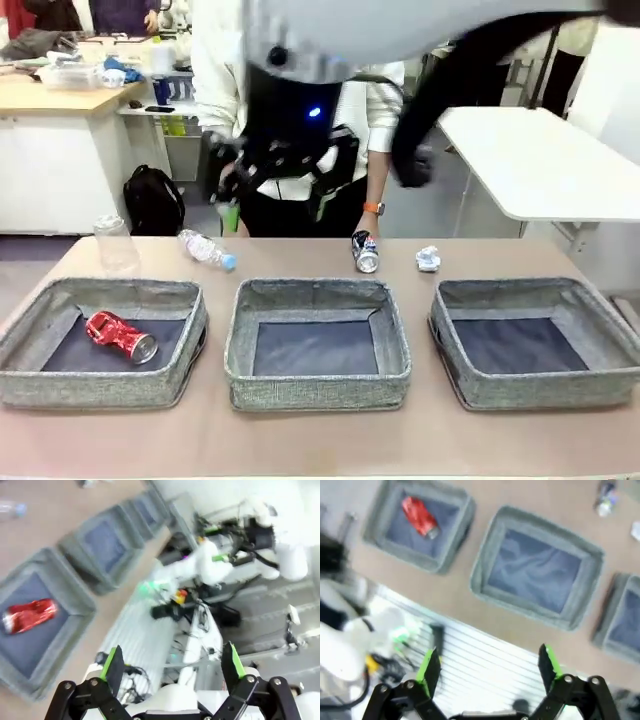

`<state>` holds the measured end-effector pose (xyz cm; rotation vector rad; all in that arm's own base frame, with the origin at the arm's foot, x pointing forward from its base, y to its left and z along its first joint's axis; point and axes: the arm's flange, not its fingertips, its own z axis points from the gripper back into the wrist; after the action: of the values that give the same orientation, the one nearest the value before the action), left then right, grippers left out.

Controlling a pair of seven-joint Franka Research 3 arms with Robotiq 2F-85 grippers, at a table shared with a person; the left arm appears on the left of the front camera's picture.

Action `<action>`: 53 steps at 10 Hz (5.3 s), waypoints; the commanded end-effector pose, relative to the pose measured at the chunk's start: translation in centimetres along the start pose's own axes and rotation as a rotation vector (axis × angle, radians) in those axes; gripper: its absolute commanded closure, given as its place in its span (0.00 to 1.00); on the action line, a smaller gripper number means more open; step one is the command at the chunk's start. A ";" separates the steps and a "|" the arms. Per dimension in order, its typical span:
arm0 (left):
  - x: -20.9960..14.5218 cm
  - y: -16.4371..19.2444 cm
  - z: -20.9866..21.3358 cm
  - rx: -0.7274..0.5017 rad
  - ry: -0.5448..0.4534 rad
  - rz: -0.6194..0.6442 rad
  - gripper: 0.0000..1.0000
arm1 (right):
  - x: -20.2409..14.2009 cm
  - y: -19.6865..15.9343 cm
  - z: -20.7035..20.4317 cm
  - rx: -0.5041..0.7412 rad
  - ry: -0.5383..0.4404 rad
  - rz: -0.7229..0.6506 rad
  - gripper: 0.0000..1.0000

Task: Sort the waste into the appropriate baskets.
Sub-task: Place the picked waste into the Fabric basket indicated by the person, then pick up the waste item pointed out by the person.

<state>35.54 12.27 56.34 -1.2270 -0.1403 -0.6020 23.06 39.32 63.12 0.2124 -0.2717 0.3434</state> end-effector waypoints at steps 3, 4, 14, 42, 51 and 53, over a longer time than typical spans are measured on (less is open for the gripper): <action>-1.9 -1.7 -4.5 -0.340 0.128 -0.124 0.00 | -8.6 -14.7 1.8 0.343 -0.226 -0.240 0.00; -1.8 -1.6 -5.3 -0.356 0.168 -0.132 0.00 | -9.7 -18.4 1.8 0.418 -0.246 -0.289 0.00; -1.1 -0.2 -9.7 -0.374 0.211 -0.137 0.00 | -13.5 -27.0 7.1 0.615 -0.307 -0.582 0.00; -1.1 -0.2 -9.7 -0.374 0.211 -0.137 0.00 | -18.3 -48.4 1.8 1.241 -0.075 -0.721 0.00; -1.1 -0.2 -9.7 -0.374 0.211 -0.137 0.00 | -18.3 -48.4 1.8 1.241 -0.075 -0.721 0.00; -1.1 -0.2 -9.7 -0.374 0.211 -0.137 0.00 | -18.3 -48.4 1.8 1.241 -0.075 -0.721 0.00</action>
<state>32.41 4.01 52.51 -1.5031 0.0821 -0.9034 23.15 -11.19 51.41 1.4868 0.0149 -0.2893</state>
